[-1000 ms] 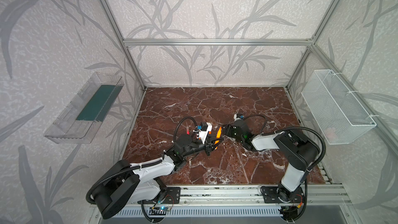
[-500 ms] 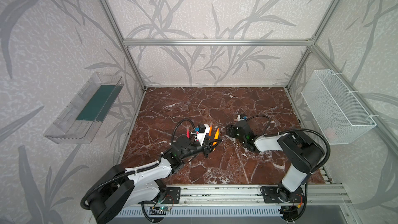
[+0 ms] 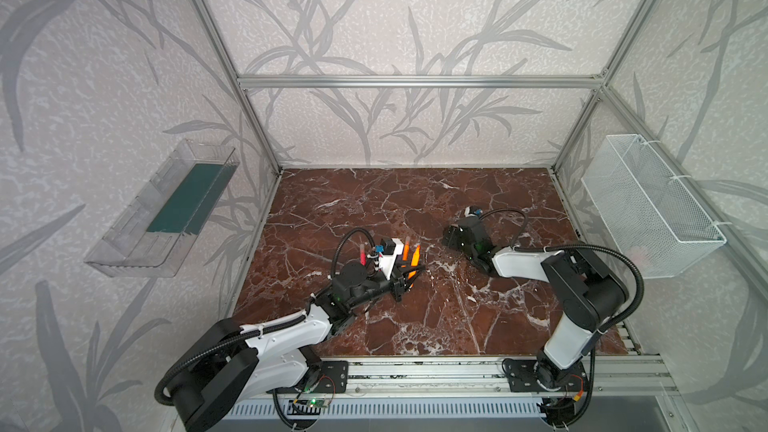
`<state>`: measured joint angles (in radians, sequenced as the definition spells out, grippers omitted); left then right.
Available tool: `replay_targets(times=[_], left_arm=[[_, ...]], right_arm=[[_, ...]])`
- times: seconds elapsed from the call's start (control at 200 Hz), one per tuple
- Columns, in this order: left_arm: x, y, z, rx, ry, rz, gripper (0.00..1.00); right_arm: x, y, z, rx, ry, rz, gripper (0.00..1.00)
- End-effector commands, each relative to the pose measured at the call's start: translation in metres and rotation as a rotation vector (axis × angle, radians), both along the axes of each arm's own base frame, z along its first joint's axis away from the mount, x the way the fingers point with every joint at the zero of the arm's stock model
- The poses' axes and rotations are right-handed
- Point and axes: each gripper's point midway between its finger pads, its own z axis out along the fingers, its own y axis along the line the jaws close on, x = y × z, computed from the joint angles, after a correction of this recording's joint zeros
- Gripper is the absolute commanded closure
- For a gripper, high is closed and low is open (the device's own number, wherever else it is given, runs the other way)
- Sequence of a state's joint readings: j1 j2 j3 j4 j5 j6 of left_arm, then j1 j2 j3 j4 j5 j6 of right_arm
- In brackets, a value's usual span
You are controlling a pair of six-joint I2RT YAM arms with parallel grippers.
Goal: Insert the pens into the pen caps
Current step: 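Swing the right gripper out over the table toward the pale pink cap, then lower the open right gripper around the pale pink cap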
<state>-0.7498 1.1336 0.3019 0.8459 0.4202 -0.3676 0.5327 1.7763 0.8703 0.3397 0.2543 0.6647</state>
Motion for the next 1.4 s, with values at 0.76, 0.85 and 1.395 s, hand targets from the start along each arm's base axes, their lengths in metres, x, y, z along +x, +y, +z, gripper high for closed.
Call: replay_targets(times=[0.76,0.85,1.395], left_arm=[[0.006,0.000,0.007,0.005,-0.042,0.019,1.00],[0.005,0.000,0.008,0.003,-0.044,0.017,1.00],[0.001,0.003,0.011,-0.010,-0.049,0.012,1.00]], right_arm=[[0.046,-0.031,-0.018,-0.511,0.205,-0.088,0.25],[0.041,-0.033,-0.020,-0.505,0.195,-0.087,0.25],[0.009,-0.054,-0.009,-0.458,0.166,-0.125,0.31]])
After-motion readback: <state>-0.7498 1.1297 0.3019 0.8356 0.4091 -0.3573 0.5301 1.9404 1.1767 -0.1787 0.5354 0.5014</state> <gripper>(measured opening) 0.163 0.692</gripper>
